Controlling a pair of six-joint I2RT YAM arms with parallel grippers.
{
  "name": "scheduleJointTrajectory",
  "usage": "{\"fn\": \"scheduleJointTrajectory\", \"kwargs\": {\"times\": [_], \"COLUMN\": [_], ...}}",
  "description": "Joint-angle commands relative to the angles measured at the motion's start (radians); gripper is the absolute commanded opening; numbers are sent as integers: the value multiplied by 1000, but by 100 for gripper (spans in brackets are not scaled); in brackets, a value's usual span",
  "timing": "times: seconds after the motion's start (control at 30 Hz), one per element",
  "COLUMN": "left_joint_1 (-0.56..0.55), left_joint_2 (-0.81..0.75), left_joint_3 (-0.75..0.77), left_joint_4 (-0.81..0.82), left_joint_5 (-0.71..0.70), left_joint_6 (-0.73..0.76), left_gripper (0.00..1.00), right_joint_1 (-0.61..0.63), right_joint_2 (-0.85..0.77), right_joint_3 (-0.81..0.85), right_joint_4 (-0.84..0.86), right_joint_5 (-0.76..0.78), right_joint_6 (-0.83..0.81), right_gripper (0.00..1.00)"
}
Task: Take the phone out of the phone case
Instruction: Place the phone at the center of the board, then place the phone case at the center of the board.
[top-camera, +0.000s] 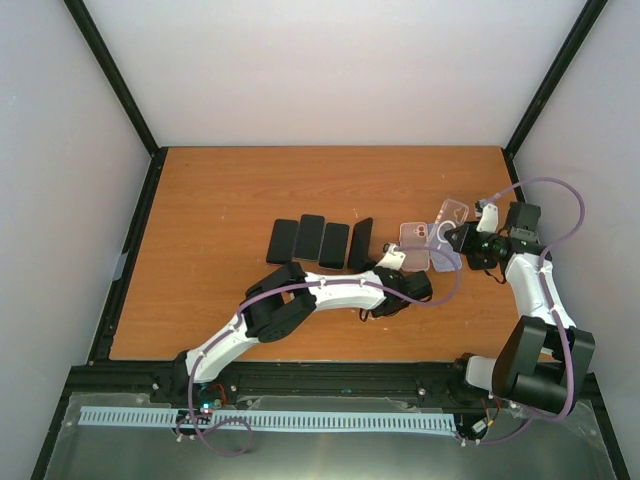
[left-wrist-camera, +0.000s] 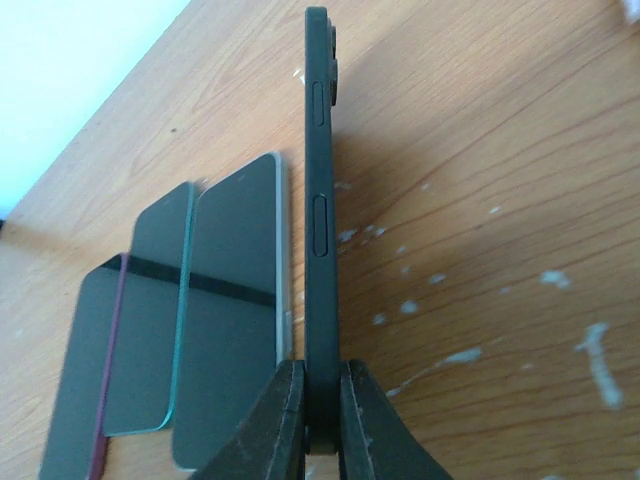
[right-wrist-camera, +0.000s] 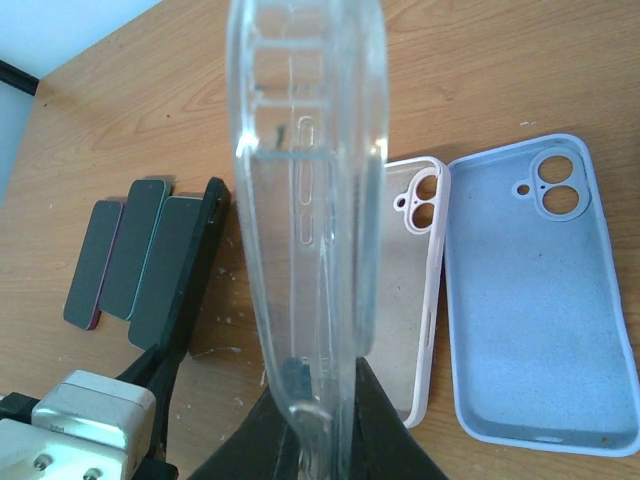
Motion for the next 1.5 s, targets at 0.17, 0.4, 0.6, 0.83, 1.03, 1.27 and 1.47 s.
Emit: {"fn": "scheduleJointTrajectory", "kwargs": {"times": [0.17, 0.4, 0.6, 0.83, 1.03, 1.27, 1.47], "left_joint_1": [22, 60, 56, 56, 64, 91, 110], "left_joint_2": [79, 79, -1, -122, -237, -517, -719], "left_joint_3": [-32, -60, -137, -229, -283, -508, -697], "left_joint_4": [-221, -189, 14, 216, 264, 425, 552], "left_joint_5": [31, 37, 122, 259, 332, 409, 440], "left_joint_6": [-145, -122, 37, 119, 116, 76, 58], "left_gripper": [0, 0, 18, 30, 52, 75, 76], "right_joint_1": [-15, -23, -18, -15, 26, 114, 222], "right_joint_2": [-22, -40, -31, 25, 79, 169, 297], "right_joint_3": [-10, -19, 3, 50, 125, 207, 237], "right_joint_4": [19, 17, -8, -66, -146, -231, -268], "right_joint_5": [-33, -35, -101, -116, -112, -93, -91], "right_joint_6": [-9, -6, -17, -43, -97, -119, -116], "right_gripper": [3, 3, 3, 3, 3, 3, 3]}}
